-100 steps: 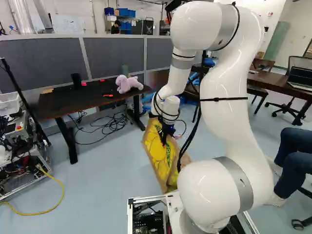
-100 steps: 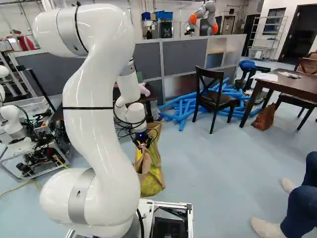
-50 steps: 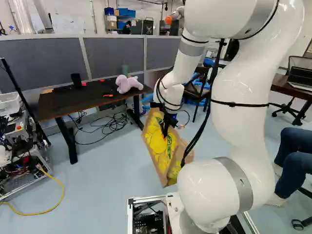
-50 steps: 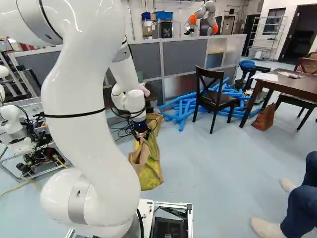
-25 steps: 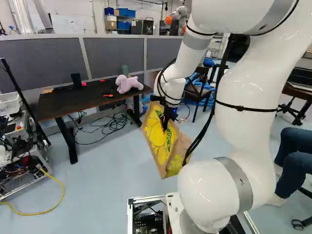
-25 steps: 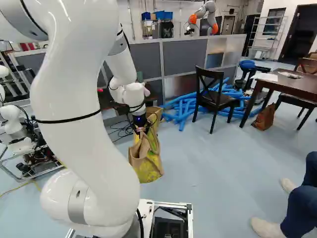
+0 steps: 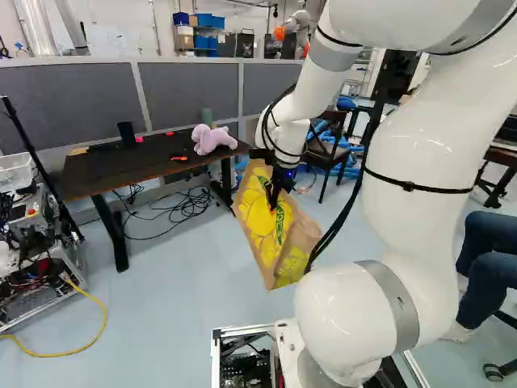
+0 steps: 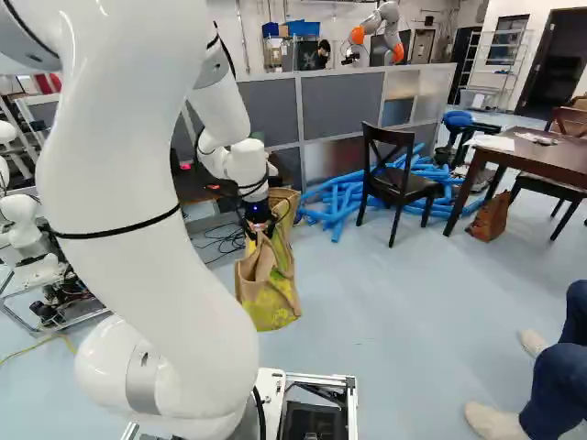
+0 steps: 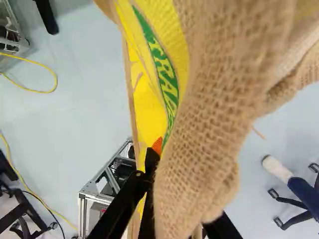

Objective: Pick up the bag on the ground and place it on the table

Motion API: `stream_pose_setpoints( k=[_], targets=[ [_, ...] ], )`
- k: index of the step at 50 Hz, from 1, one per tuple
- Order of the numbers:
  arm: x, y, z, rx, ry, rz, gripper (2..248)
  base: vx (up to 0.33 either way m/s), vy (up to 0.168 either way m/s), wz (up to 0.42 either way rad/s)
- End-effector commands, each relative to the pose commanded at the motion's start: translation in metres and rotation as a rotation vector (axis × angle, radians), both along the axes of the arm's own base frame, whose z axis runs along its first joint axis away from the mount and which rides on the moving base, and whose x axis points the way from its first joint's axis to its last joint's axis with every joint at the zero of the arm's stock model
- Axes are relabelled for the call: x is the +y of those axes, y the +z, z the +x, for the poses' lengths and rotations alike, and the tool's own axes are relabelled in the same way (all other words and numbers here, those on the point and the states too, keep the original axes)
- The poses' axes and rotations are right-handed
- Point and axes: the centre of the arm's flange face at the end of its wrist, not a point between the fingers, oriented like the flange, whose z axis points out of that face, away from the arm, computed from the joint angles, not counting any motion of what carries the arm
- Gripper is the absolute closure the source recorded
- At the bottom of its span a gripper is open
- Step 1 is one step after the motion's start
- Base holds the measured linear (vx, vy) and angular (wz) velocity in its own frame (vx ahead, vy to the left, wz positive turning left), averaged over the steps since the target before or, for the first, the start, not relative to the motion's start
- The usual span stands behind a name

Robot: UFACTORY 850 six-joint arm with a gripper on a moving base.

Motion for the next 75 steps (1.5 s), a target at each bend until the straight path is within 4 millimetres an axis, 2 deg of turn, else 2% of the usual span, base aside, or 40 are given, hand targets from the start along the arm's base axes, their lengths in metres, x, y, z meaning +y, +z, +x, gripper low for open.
stream_pose_setpoints(
  k=[75],
  targets=[
    [0.002, 0.114, 0.009, 0.042, 0.029, 0.037, 228, 0.000, 0.000, 0.000]
  ],
)
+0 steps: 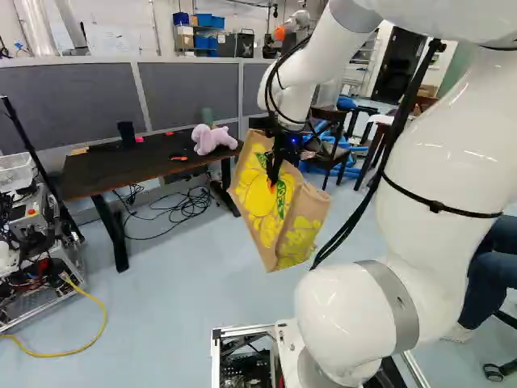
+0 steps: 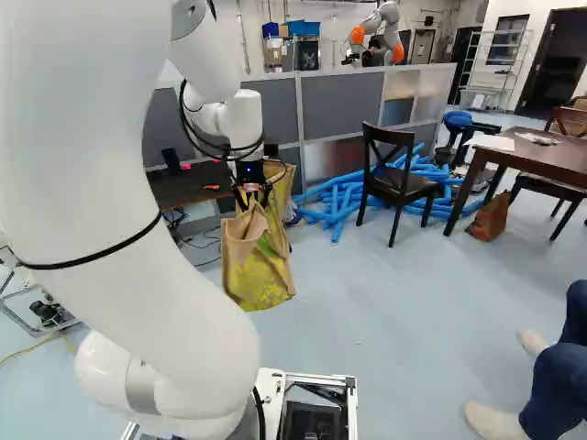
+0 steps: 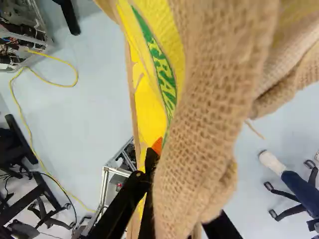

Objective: Pick up the bag on the ground and place it on the table

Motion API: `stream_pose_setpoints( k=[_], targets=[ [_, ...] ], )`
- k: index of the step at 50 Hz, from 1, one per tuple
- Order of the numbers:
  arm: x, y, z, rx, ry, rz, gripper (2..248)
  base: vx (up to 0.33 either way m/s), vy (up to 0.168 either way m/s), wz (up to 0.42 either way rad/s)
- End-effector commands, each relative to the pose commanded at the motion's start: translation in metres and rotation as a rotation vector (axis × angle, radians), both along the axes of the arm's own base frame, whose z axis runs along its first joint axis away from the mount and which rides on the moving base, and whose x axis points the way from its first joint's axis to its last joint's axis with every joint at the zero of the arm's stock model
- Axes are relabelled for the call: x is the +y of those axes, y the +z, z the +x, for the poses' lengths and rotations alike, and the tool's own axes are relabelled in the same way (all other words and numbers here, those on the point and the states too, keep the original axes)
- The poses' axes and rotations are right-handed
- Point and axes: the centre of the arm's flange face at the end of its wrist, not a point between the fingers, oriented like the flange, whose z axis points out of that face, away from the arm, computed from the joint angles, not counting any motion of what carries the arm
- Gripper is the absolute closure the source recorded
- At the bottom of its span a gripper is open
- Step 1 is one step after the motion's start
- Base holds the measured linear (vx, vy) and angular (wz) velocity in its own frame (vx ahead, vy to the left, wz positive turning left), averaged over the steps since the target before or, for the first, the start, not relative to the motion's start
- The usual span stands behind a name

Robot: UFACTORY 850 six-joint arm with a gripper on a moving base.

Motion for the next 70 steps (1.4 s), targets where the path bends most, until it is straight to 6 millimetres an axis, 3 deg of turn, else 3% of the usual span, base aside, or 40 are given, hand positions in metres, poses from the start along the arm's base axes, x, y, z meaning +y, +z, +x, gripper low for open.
stream_pose_setpoints(
  k=[29, 70],
  targets=[
    [0.008, 0.046, -0.008, 0.034, 0.033, 0.013, 228, 0.000, 0.000, 0.000],
    [0.004, 0.110, -0.008, -0.038, 0.057, -0.008, 228, 0.000, 0.000, 0.000]
  ],
)
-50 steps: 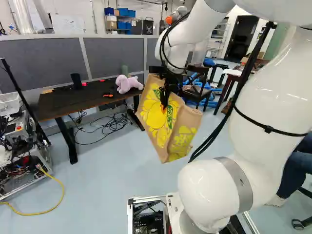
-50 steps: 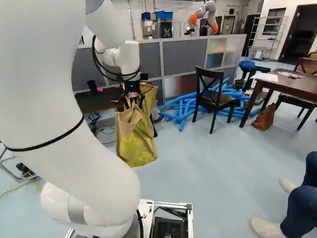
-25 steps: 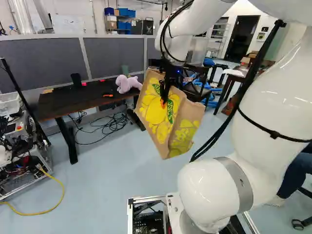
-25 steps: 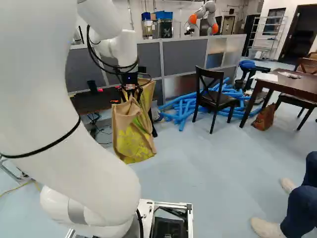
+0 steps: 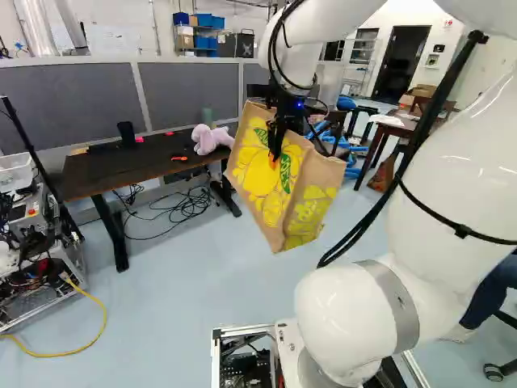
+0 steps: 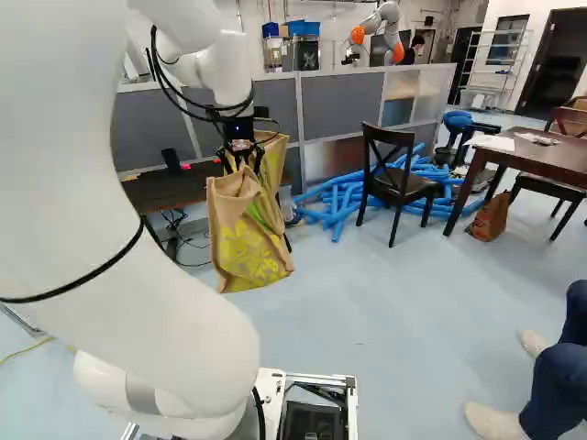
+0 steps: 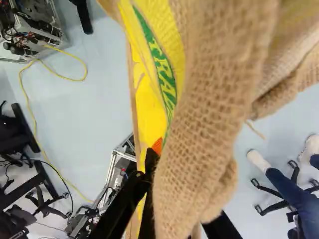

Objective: Pick up the bag on the ground and place it on the table

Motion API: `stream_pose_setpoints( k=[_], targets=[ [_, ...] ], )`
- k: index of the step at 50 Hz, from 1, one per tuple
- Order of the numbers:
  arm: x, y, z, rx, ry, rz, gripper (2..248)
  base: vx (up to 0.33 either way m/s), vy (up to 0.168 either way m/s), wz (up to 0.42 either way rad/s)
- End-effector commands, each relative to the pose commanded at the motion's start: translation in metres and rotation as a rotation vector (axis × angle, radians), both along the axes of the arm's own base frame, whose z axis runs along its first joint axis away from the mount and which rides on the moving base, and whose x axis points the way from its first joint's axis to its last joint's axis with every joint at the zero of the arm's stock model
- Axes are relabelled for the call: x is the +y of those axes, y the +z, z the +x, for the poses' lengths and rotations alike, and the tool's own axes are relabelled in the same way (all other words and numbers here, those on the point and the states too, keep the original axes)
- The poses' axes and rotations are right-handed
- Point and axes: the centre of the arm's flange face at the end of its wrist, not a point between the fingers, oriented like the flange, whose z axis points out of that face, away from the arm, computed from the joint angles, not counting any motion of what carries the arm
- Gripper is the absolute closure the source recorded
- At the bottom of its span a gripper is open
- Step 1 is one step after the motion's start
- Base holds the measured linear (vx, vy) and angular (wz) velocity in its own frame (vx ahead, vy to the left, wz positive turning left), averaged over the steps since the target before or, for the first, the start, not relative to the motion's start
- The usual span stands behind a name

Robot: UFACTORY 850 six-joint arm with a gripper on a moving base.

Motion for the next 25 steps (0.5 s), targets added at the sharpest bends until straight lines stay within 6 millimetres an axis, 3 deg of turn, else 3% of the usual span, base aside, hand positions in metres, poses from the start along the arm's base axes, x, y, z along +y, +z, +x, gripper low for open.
stream_pose_setpoints(
  k=[25],
  targets=[
    [-0.001, 0.038, 0.005, -0.065, 0.000, 0.004, 228, 0.000, 0.000, 0.000]
  ],
)
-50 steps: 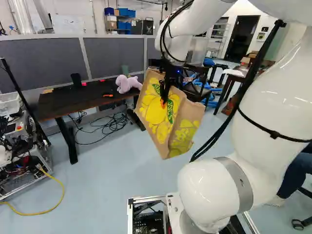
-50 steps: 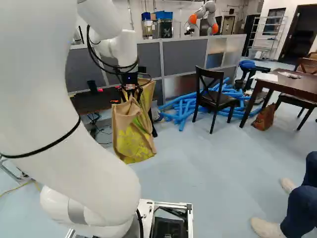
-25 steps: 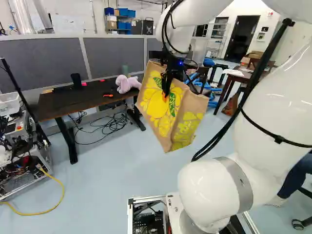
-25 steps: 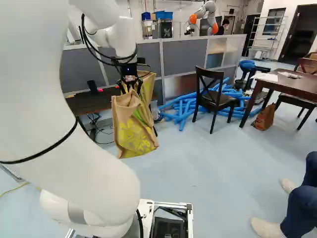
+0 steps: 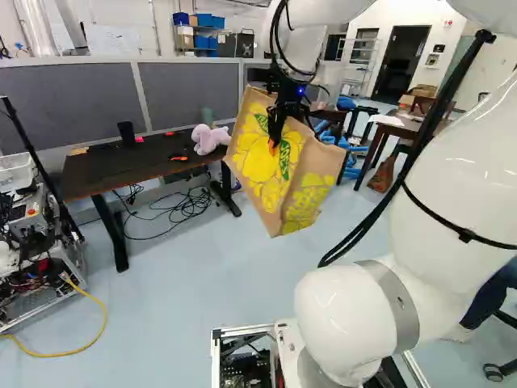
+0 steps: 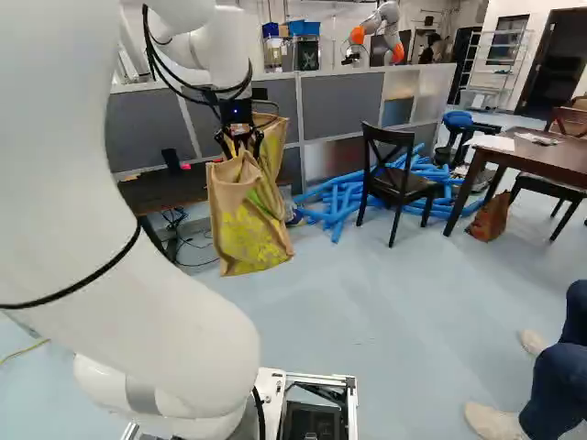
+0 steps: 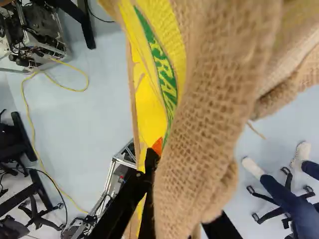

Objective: Pick up the bag on the ground and place it on the table

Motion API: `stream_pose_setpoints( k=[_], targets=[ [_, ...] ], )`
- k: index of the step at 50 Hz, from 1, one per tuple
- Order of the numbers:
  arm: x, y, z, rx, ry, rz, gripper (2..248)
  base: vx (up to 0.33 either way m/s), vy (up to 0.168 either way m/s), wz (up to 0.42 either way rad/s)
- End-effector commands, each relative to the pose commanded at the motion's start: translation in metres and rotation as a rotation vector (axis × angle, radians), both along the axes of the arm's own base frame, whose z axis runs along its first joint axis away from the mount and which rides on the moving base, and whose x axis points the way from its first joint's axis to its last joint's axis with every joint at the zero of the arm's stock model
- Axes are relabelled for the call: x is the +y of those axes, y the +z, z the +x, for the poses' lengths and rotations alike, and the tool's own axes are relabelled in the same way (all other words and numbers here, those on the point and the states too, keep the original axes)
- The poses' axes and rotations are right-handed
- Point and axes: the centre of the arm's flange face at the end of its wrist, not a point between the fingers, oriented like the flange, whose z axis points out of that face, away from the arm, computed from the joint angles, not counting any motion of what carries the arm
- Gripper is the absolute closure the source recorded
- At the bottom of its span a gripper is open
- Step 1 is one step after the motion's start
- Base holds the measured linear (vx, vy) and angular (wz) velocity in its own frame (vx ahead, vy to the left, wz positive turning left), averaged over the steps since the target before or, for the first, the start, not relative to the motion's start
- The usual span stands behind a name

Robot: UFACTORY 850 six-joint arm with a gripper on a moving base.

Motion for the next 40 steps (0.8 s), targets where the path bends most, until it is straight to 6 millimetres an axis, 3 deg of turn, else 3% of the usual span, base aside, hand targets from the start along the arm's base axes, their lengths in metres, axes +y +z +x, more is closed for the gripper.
stream_pose_setpoints(
  k=[21, 40],
  targets=[
    [-0.001, 0.030, 0.002, 0.008, 0.007, 0.003, 228, 0.000, 0.000, 0.000],
    [-0.001, 0.033, 0.001, 0.007, 0.007, 0.003, 228, 0.000, 0.000, 0.000]
  ],
)
